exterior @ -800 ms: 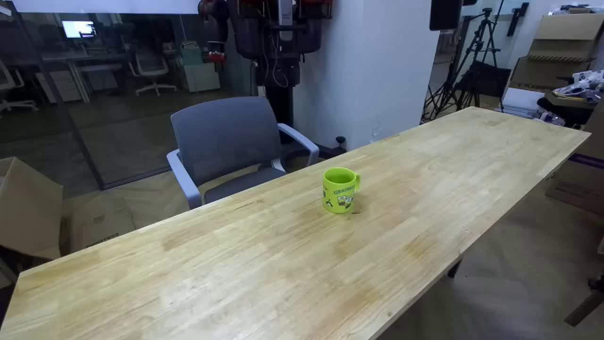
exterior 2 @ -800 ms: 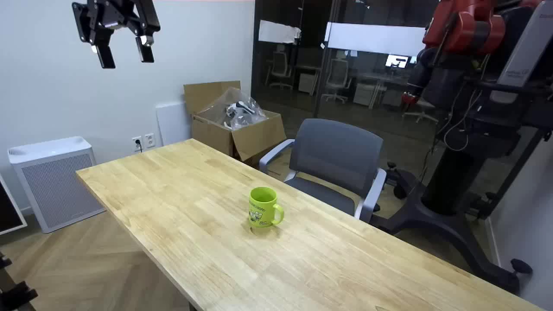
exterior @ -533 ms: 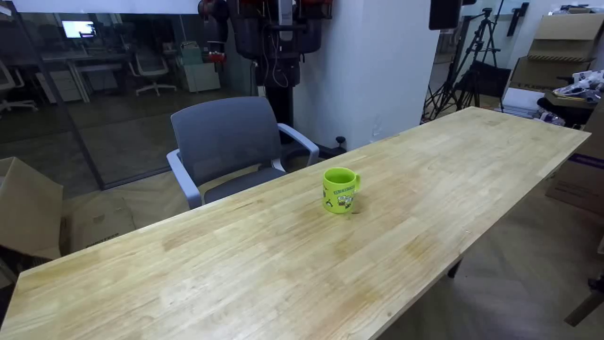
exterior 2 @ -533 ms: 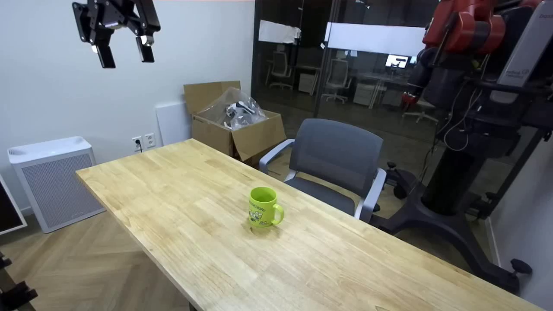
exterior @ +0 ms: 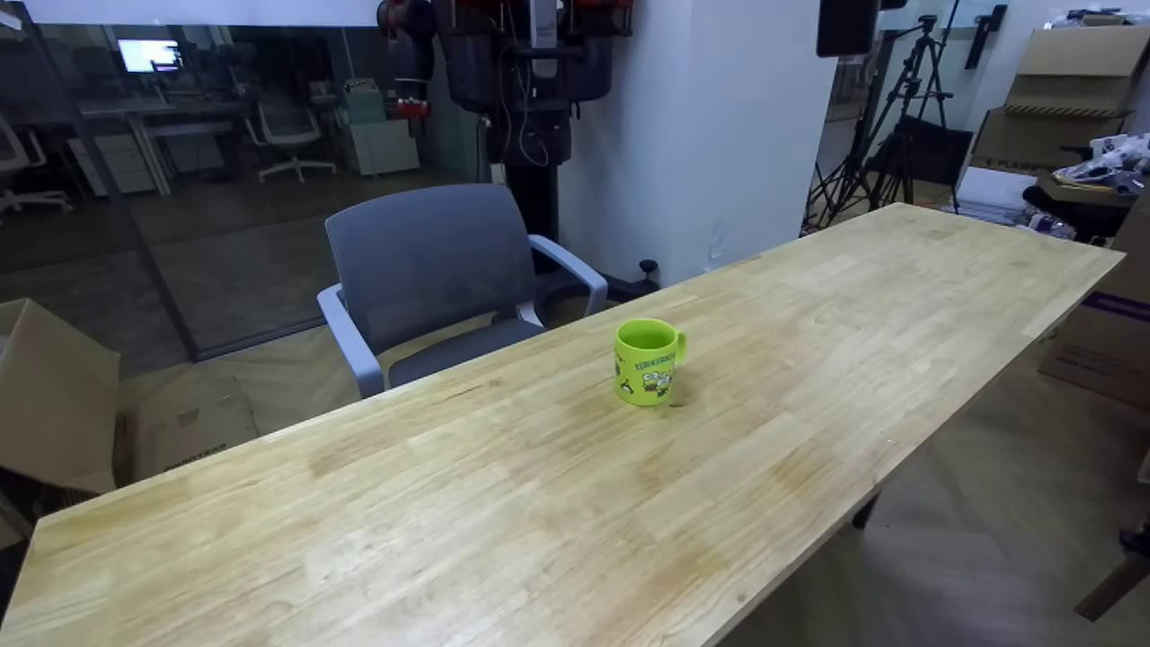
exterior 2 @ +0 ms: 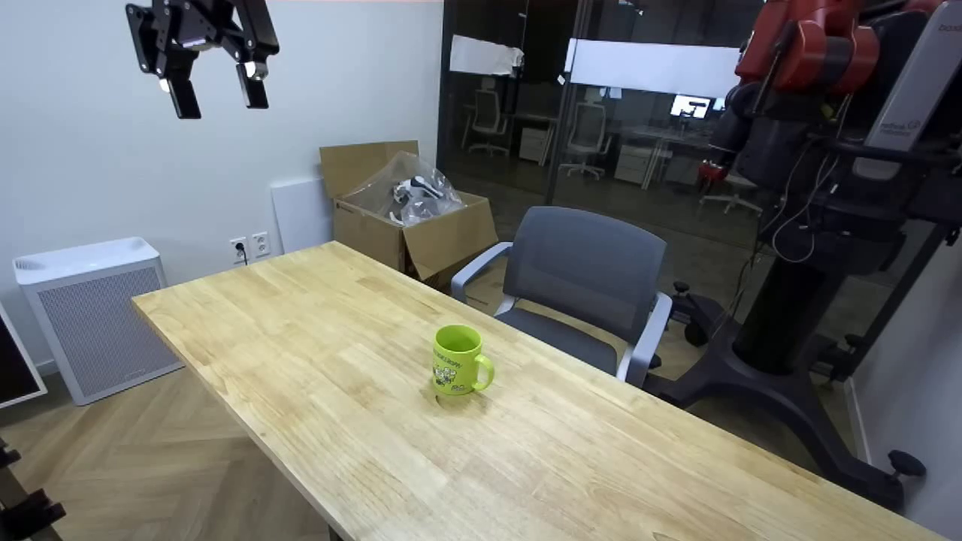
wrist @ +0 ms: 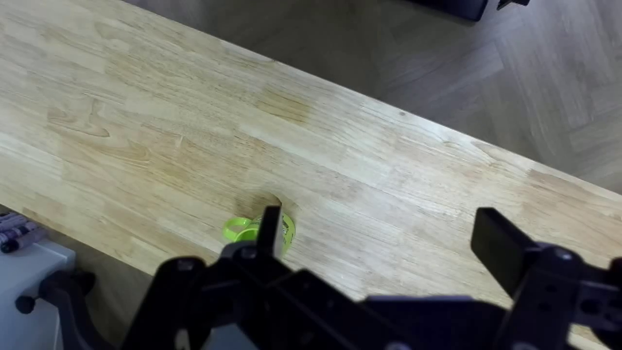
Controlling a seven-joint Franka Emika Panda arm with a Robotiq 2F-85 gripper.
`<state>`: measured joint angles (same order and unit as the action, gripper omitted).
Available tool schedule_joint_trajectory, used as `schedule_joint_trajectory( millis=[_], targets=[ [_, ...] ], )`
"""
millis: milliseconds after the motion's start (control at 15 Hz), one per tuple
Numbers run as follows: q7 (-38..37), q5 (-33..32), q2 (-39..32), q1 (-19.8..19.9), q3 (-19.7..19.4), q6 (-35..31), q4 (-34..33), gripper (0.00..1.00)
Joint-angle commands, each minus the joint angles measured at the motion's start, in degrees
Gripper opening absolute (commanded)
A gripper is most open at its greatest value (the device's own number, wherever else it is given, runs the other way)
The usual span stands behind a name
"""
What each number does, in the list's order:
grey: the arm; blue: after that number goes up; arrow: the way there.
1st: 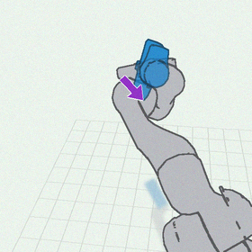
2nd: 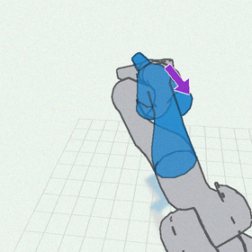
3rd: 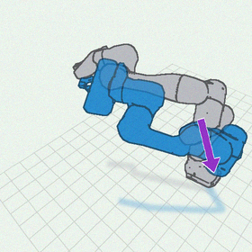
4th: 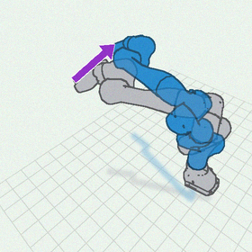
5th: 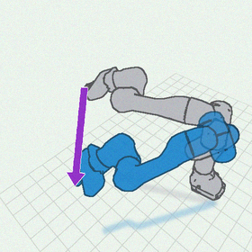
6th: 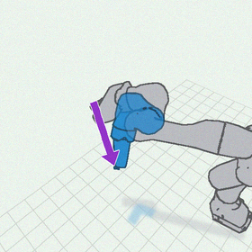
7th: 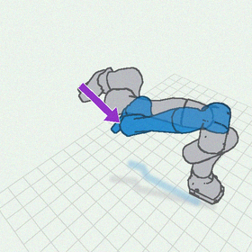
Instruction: Move the cup
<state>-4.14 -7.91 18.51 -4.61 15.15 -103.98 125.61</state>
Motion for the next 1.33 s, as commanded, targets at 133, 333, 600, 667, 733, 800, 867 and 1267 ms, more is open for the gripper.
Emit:
schedule_joint_trajectory(
  millis=[133, 333, 600, 667, 733, 800, 867, 1267],
  targets=[
    [-0.4, -0.5, -0.2, -1.7, -1.4, 0.2, -0.2, 1.0],
    [-0.4, -0.5, -0.2, -1.7, -1.4, 0.2, -0.2, 1.0],
    [-3.6, -0.8, -2.3, -0.8, -1.8, -4.2, -0.9, 1.0],
    [-4.3, -1.3, -3.4, -0.4, -2.2, -6.9, -1.2, 1.0],
    [-4.4, -1.4, -5.0, 0.1, -2.9, -10.0, -1.7, 1.0],
    [-2.8, -1.1, -6.8, 0.2, -3.9, -13.7, -2.1, 1.0],
    [-0.8, -1.3, -8.2, 0.3, -4.8, -17.8, -2.1, 1.0],
    [15.5, 3.4, -20.4, 0.9, -10.4, -34.2, -4.4, 1.0]
  ],
)
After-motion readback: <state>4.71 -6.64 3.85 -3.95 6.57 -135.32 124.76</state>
